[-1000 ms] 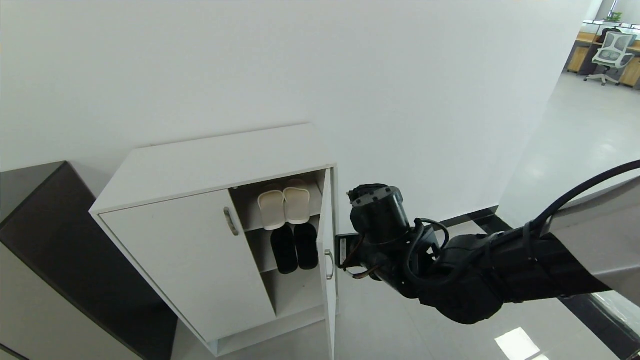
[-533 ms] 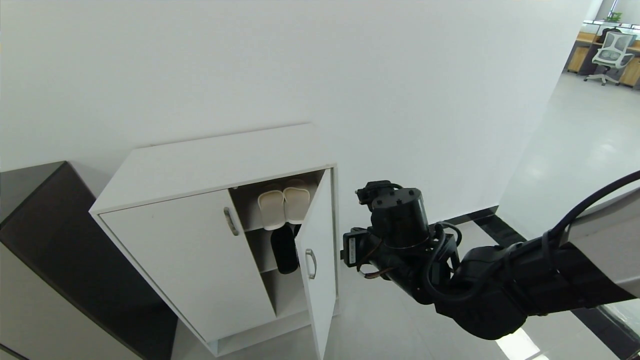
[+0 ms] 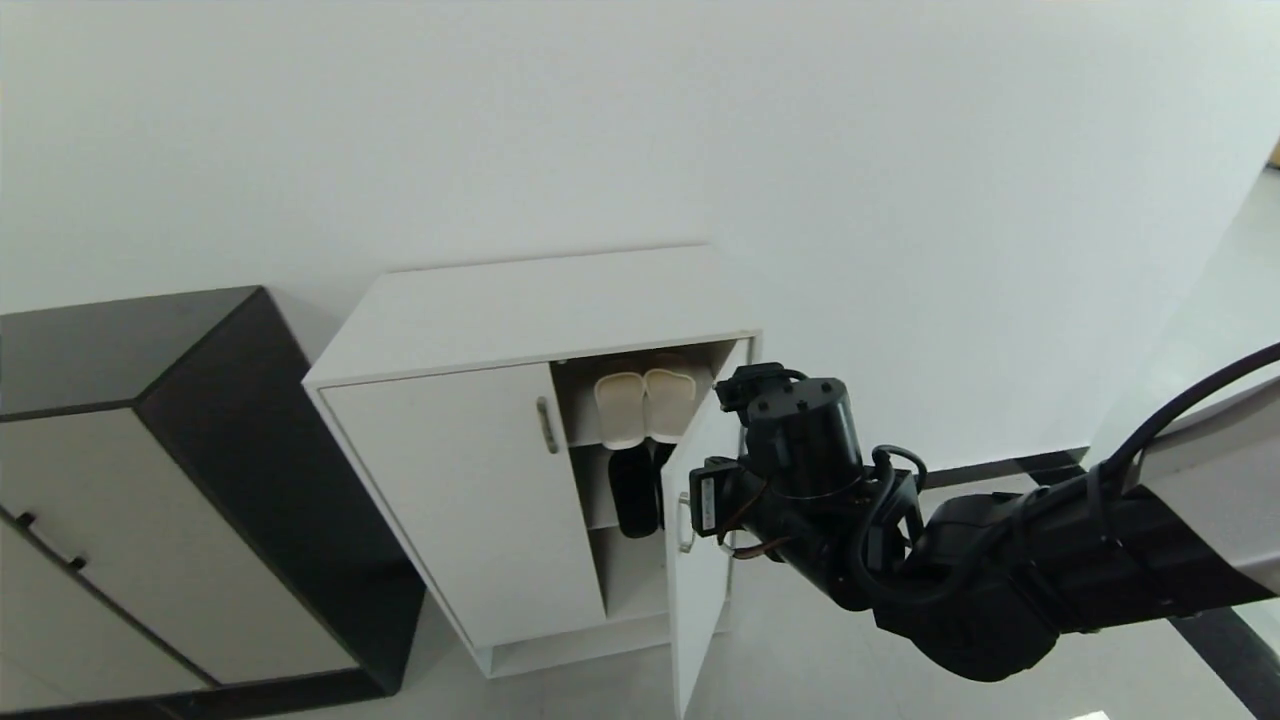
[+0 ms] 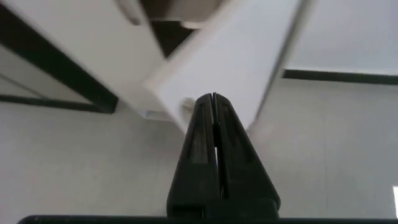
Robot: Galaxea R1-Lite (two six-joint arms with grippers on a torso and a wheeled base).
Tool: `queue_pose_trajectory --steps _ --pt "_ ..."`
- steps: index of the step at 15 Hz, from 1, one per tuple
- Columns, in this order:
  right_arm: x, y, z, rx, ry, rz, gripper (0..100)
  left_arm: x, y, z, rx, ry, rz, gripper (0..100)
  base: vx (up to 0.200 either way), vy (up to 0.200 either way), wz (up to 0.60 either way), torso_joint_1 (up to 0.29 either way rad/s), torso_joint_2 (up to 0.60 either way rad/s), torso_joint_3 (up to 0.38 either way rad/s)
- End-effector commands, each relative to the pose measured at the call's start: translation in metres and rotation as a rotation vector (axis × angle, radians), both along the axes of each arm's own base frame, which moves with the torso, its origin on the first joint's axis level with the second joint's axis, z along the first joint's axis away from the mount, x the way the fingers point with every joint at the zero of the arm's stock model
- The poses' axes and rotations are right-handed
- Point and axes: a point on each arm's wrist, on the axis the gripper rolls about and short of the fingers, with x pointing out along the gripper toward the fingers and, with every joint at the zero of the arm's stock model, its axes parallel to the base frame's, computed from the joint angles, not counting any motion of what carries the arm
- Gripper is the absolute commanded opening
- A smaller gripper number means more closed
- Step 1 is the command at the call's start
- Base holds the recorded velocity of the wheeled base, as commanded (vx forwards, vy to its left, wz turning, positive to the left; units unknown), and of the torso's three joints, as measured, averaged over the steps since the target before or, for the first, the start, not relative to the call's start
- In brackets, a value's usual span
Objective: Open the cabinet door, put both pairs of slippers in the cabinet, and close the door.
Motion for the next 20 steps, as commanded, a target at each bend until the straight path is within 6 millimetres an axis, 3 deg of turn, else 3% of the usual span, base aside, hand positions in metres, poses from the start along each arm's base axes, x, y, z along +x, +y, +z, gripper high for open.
queue_pose_trajectory --steps 1,3,8,11,13,17,20 --pt "0.0 -0.002 -0.001 0.003 -0.004 -0.003 0 0.0 0.0 0.0 0.0 0.0 -0.001 0 0.0 0.0 0.0 0.0 0.0 0.0" --pt "0.002 -0.006 0.001 0.019 -0.038 -0.009 0 0.0 0.0 0.0 0.0 0.0 -0.001 0 0.0 0.0 0.0 0.0 0.0 0.0" --pt "0.011 -0.041 0.006 -0.07 -0.075 -0.062 0 0.0 0.0 0.0 0.0 0.0 0.001 0 0.0 0.0 0.0 0.0 0.0 0.0" --pt "0.01 -0.057 -0.007 -0.162 0.02 -0.057 0 0.0 0.0 0.0 0.0 0.0 0.001 0 0.0 0.0 0.0 0.0 0.0 0.0" --pt "0.022 -0.067 -0.02 -0.191 0.071 -0.082 0 0.0 0.0 0.0 0.0 0.0 0.001 0 0.0 0.0 0.0 0.0 0.0 0.0" --pt "0.039 -0.071 -0.035 -0.177 0.083 -0.081 0 0.0 0.0 0.0 0.0 0.0 0.001 0 0.0 0.0 0.0 0.0 0.0 0.0" --pt "0.05 -0.063 -0.046 -0.165 0.08 -0.066 0 0.0 0.0 0.0 0.0 0.0 0.001 0 0.0 0.0 0.0 0.0 0.0 0.0"
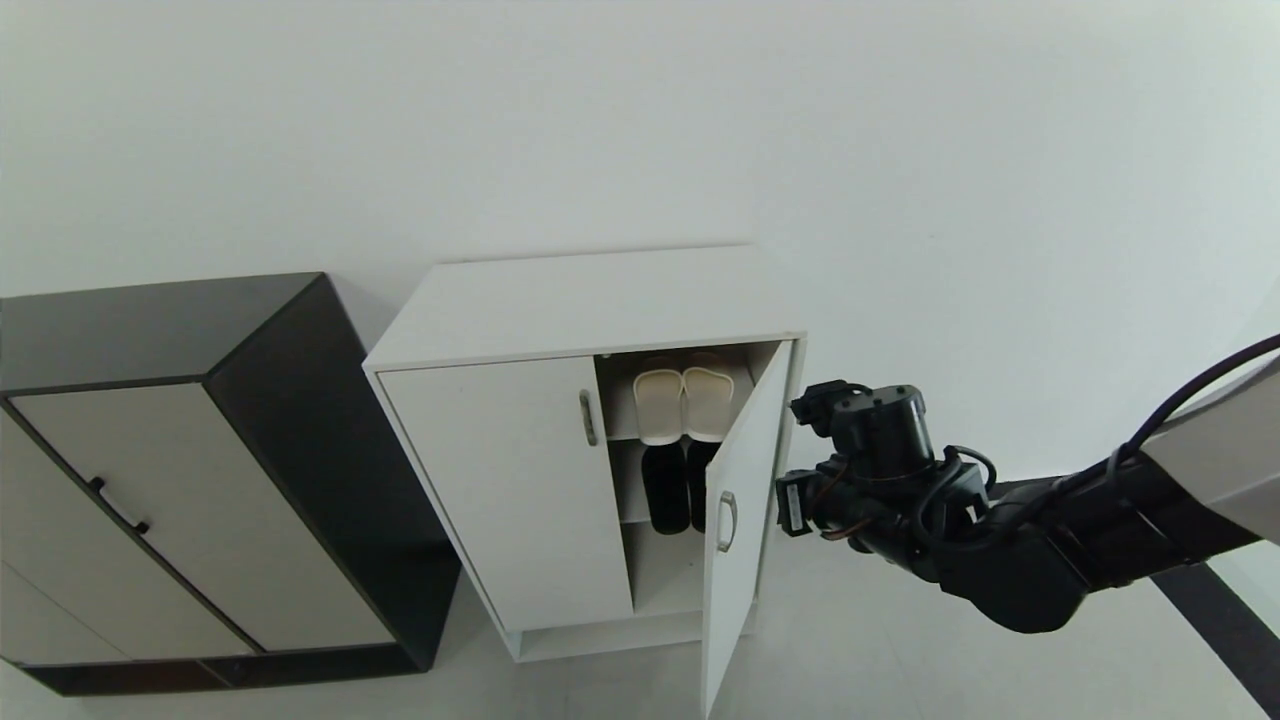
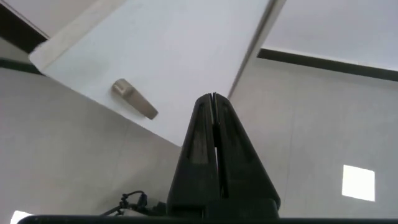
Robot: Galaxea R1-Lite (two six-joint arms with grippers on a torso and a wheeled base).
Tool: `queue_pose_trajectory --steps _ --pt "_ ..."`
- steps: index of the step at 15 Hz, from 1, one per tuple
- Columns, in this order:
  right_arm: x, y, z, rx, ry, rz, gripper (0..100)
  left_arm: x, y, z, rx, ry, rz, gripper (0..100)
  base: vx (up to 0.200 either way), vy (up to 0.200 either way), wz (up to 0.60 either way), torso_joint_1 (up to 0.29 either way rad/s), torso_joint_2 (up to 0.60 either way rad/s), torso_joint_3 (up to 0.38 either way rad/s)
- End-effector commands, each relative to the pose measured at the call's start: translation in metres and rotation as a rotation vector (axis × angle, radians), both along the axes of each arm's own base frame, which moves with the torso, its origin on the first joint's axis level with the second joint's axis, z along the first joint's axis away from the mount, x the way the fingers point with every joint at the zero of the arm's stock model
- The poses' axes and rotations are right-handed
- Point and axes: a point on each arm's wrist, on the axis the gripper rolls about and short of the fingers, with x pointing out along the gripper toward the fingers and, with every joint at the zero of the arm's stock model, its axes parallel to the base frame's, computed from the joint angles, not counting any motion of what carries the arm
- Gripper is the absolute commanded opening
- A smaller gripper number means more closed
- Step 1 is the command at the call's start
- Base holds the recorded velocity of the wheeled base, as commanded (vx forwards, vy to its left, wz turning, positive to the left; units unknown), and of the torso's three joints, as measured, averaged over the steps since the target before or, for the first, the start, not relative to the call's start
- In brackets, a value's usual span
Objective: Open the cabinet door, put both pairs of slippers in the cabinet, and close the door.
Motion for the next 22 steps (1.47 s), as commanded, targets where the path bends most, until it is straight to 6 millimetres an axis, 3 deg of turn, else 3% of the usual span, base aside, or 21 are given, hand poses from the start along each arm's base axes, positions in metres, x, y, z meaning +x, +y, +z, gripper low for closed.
queue_pose_trajectory --steps 1,12,16,19,22 --pt "0.011 0.006 -0.012 0.002 -0.003 -0.001 0 0.0 0.0 0.0 0.0 0.0 0.0 0 0.0 0.0 0.0 0.0 0.0 0.0" --pt "0.05 0.038 -0.037 0.124 -0.136 0.045 0 0.0 0.0 0.0 0.0 0.0 0.0 0 0.0 0.0 0.0 0.0 0.0 0.0" --pt "0.06 0.047 -0.029 0.177 -0.166 0.113 0 0.0 0.0 0.0 0.0 0.0 0.0 0 0.0 0.0 0.0 0.0 0.0 0.0" --pt "0.058 0.046 -0.033 0.194 -0.167 0.145 0 0.0 0.0 0.0 0.0 0.0 0.0 0 0.0 0.0 0.0 0.0 0.0 0.0" --pt "0.04 0.036 -0.032 0.227 -0.154 0.265 0 0.0 0.0 0.0 0.002 0.0 0.0 0 0.0 0.0 0.0 0.0 0.0 0.0"
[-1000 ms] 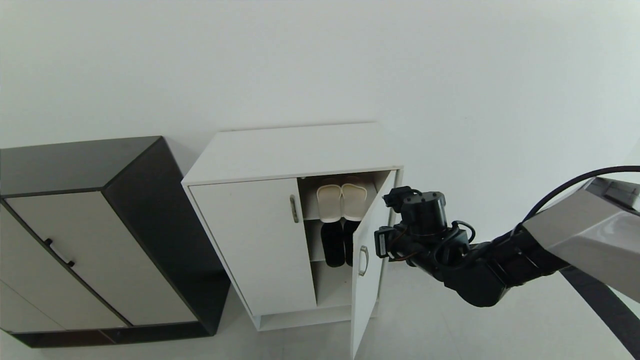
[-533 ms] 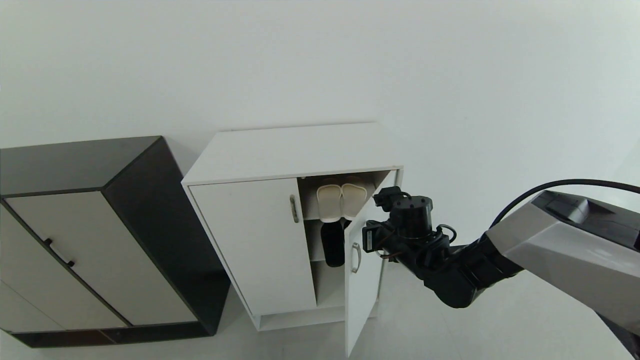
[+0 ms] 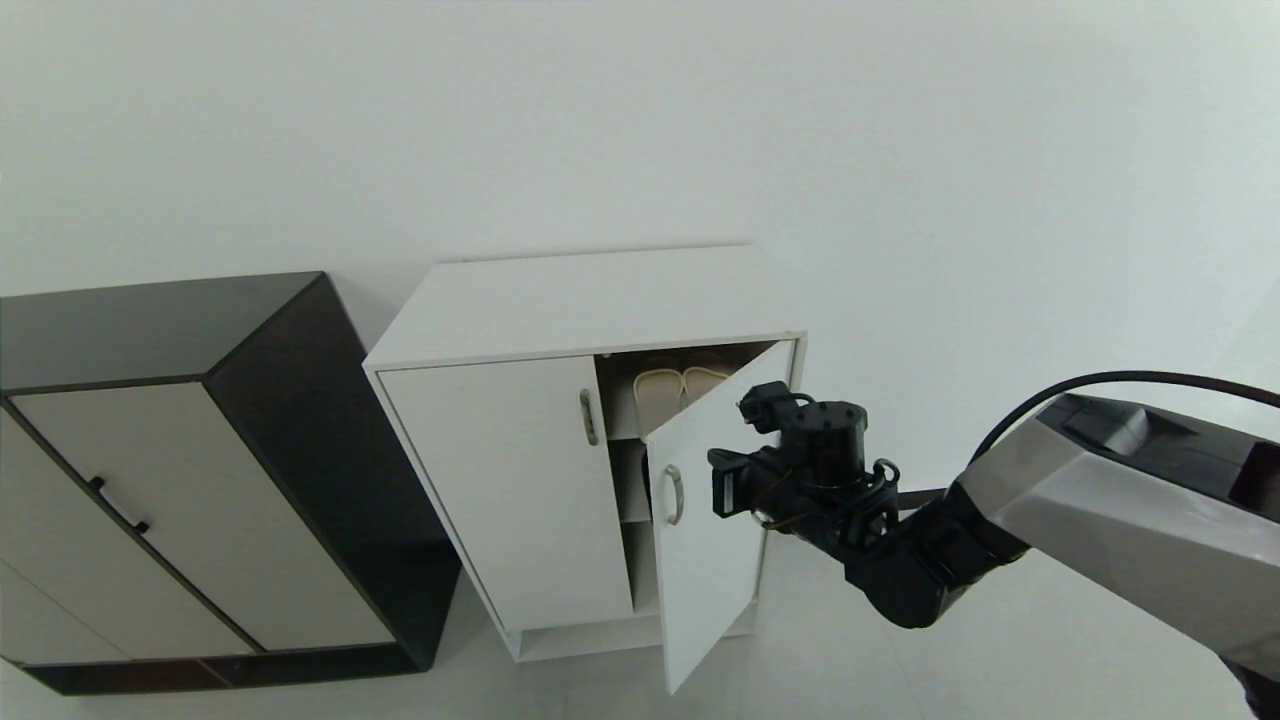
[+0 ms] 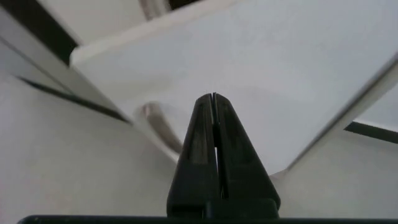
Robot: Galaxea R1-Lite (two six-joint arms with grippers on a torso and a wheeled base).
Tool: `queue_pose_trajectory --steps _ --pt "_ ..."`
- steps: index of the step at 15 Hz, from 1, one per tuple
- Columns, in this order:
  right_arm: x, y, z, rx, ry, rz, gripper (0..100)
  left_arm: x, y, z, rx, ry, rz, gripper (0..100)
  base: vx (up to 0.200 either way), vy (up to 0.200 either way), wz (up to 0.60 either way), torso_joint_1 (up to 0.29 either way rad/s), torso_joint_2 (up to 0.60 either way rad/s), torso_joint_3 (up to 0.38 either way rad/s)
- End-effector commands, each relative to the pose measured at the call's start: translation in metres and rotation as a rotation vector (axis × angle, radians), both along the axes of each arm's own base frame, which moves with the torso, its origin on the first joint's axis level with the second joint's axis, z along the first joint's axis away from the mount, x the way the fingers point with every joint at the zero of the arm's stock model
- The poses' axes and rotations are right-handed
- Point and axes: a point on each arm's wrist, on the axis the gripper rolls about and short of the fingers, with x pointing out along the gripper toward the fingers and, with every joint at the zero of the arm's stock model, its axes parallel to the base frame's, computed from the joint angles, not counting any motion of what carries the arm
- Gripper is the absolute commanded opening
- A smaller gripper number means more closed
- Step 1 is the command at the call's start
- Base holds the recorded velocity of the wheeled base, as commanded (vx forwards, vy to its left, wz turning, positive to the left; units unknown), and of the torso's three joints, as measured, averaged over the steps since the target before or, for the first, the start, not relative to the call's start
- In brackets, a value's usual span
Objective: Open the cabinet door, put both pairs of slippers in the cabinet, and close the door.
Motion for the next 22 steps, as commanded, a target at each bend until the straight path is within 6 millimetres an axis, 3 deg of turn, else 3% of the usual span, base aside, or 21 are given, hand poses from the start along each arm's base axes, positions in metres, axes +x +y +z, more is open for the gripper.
queue_pose_trajectory --steps 1,3,10,13,22 --pt "-0.019 -0.012 0.008 0.011 0.008 0.091 0 0.0 0.0 0.0 0.001 0.0 0.0 0 0.0 0.0 0.0 0.0 0.0 0.0" --pt "-0.036 -0.026 0.015 0.019 0.037 0.194 0 0.0 0.0 0.0 0.001 0.0 -0.001 0 0.0 0.0 0.0 0.0 0.0 0.0" --pt "-0.041 -0.032 0.008 0.006 0.071 0.213 0 0.0 0.0 0.0 0.002 0.0 -0.001 0 0.171 0.0 0.0 0.001 0.0 0.003" --pt "-0.041 -0.032 0.006 0.002 0.075 0.216 0 0.0 0.0 0.0 0.001 0.0 0.0 0 0.0 0.0 0.0 0.0 0.0 0.0" --pt "-0.013 -0.015 -0.009 0.019 0.056 0.206 0 0.0 0.0 0.0 0.001 0.0 -0.001 0 0.0 0.0 0.0 0.0 0.0 0.0"
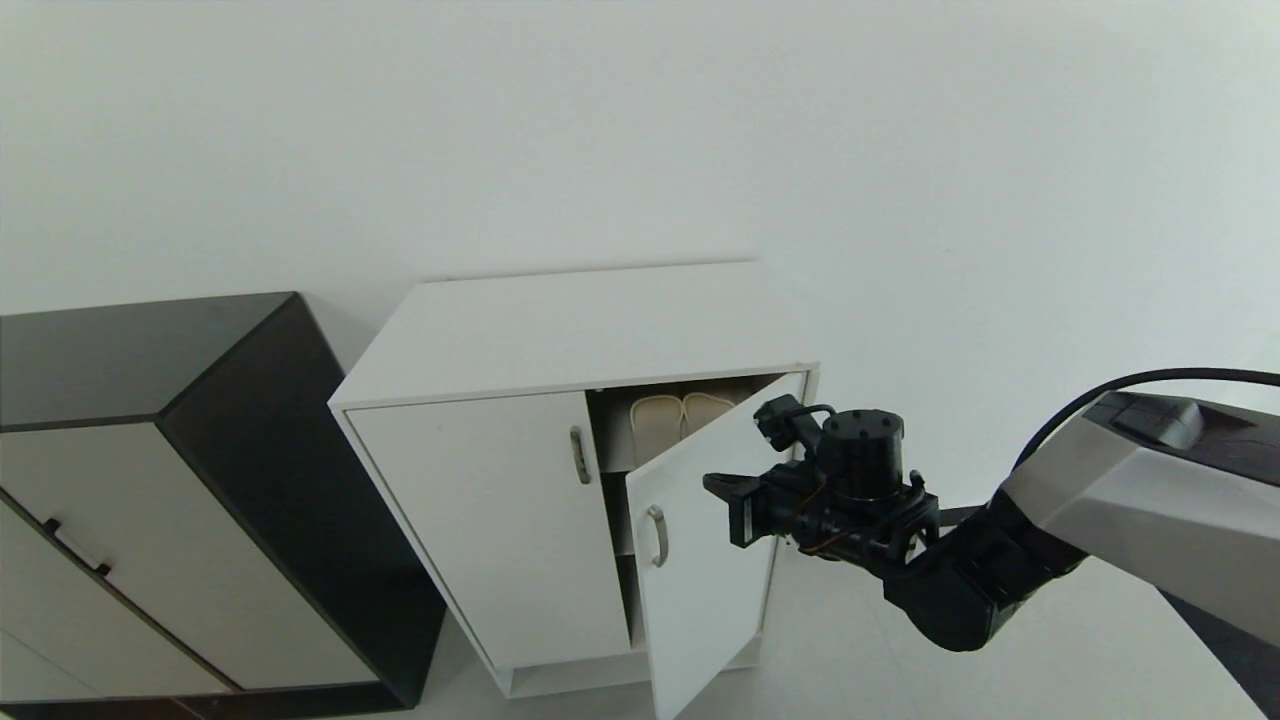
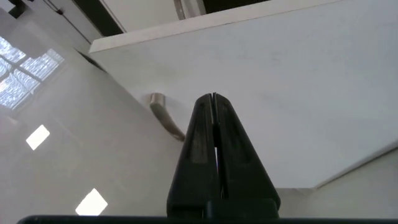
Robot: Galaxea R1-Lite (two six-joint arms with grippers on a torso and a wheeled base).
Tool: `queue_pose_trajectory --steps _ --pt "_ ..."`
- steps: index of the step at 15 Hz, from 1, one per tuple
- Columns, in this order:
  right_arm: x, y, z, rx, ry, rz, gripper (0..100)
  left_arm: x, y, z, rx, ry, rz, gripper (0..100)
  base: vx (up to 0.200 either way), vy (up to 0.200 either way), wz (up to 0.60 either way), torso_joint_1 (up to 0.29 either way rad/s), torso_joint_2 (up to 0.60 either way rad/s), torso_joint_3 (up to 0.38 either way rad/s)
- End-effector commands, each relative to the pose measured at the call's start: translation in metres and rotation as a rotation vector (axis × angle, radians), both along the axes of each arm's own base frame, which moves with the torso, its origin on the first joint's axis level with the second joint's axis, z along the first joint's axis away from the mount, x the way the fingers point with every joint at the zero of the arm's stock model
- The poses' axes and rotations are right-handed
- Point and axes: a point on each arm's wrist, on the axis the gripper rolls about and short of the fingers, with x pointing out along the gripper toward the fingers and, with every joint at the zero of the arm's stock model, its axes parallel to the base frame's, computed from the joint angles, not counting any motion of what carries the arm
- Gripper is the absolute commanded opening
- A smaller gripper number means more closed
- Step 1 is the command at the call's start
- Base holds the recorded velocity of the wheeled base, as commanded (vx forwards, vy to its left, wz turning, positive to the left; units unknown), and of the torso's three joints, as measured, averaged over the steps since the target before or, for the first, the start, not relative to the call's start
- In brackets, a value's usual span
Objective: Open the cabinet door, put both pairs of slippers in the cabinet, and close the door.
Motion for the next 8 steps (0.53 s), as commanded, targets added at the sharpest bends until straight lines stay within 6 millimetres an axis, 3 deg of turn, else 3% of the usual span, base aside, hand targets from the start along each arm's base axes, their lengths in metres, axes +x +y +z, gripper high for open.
queue_pose_trajectory --steps 1,8 --pt "0.008 0.004 -0.011 -0.005 0.007 -0.003 0 0.0 0.0 0.0 0.0 0.0 0.0 0 0.0 0.0 0.0 0.0 0.0 0.0" --pt "0.038 0.02 -0.016 0.025 -0.031 -0.016 0 0.0 0.0 0.0 0.0 0.0 0.0 0 0.0 0.0 0.0 0.0 0.0 0.0"
